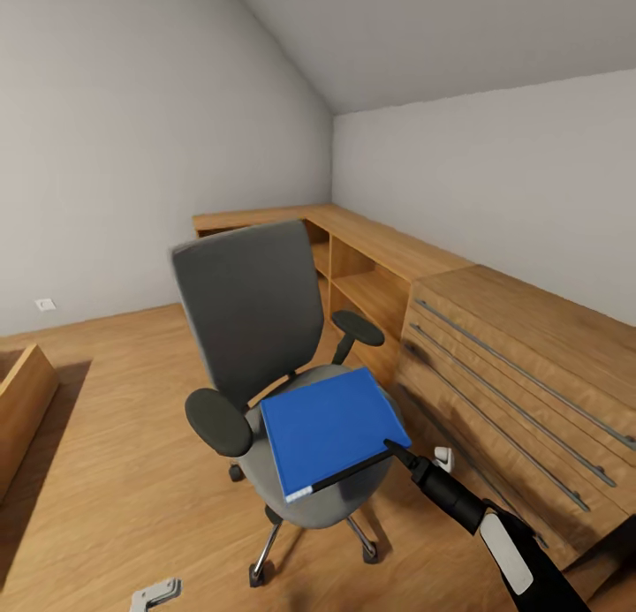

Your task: In the bedroom, organize the workspace by keeping the computer under the desk, ensuring the monitor is on the desk, placing the keyboard on the desk next to the monitor, placing the mouse on the desk next to the keyboard, moving the folder from the swivel chair onto the desk next to the mouse, stacking the notebook on top of the folder with the pen on top of the notebook, and positioning the swivel chair next to the desk.

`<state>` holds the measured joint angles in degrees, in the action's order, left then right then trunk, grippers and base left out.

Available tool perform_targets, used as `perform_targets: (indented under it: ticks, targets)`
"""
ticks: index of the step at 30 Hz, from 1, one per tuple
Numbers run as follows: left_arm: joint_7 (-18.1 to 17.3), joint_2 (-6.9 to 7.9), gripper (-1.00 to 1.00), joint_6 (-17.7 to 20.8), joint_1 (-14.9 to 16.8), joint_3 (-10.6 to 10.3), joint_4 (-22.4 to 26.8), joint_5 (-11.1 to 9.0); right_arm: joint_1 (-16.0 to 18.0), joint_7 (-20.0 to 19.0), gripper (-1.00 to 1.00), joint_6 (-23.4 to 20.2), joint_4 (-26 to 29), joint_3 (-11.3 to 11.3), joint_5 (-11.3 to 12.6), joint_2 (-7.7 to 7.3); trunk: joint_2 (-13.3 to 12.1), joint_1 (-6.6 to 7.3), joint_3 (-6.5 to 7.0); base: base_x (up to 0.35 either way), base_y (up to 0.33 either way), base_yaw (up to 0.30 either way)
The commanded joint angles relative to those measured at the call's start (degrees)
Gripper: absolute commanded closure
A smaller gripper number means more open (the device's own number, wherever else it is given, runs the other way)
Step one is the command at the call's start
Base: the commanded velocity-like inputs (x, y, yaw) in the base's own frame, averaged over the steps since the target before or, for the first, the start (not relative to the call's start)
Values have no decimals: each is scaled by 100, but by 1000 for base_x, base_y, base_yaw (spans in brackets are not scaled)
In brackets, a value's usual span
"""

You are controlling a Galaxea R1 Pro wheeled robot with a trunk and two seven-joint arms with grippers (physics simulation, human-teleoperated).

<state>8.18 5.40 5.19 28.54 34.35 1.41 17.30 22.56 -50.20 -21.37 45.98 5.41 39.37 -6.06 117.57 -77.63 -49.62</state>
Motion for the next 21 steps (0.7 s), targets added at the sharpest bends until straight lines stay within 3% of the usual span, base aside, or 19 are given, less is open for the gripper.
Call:
perform_targets:
  ticks: [1,6,8,9,11,13,16,21]
  targets:
    - [31,-9,-100,-338,-8,34,0,71,3,0,100,-60,-2,1,47,0,-40,24,14,0,0,0]
    - [56,-41,-100,-1497,-368,10,-7,87,3,2,100,-57,-1,0,46,-1,-240,133,103,0,0,0]
    - [58,-66,-100,-2204,-471,6,-8,100,3,2,100,-55,-1,2,45,-1,-320,177,139,0,0,0]
    - [57,-82,-100,-2778,-547,5,-8,106,3,2,100,-53,-1,4,45,-1,-361,199,157,0,0,0]
    - [55,-100,-100,-3565,-656,3,-9,111,3,18,100,-53,-1,9,45,-1,-441,243,193,0,0,0]
    - [53,-112,-100,-4072,-733,3,-9,113,3,74,100,-52,1,8,45,-1,-521,287,229,0,0,0]
    - [57,-116,-100,-4431,-800,2,-9,114,3,218,100,-58,64,0,44,-1,-641,353,283,0,0,0]
    - [65,-121,-100,-4599,-939,2,-9,112,3,330,100,-220,529,3,40,-26,-842,463,373,0,0,0]
